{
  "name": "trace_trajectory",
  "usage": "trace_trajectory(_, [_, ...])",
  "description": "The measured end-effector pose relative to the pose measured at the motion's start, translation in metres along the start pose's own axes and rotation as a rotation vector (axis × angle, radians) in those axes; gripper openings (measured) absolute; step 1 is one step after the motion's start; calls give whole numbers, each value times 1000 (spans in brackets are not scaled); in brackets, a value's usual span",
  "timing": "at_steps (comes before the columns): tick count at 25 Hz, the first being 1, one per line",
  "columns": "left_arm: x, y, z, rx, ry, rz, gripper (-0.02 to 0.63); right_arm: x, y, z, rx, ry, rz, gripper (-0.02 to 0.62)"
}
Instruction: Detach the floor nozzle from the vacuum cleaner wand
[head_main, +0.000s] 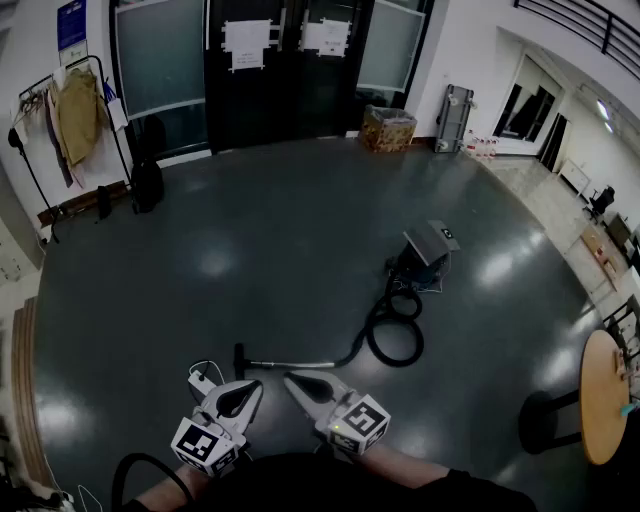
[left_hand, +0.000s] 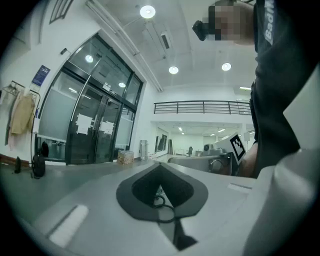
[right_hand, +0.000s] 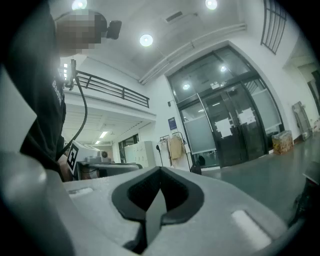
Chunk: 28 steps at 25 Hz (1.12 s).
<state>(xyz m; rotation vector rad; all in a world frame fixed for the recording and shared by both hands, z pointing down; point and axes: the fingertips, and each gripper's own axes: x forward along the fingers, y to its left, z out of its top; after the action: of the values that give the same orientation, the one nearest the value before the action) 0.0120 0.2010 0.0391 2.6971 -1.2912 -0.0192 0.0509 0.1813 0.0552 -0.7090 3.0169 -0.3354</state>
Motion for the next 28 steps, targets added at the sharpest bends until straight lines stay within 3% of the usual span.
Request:
trace_trajectory(8, [-4,-5,-10,-7,14,4,2,-6,2,-3,-12,10,3,0])
trace_trajectory(17, [3,-9,-20,-2,45,28,2,-20,-11,0,25,-55,-10,0])
trace_trajectory(28, [29,-11,-26,-1,79,156,2,-56,-64,-21,74,-8,20,0])
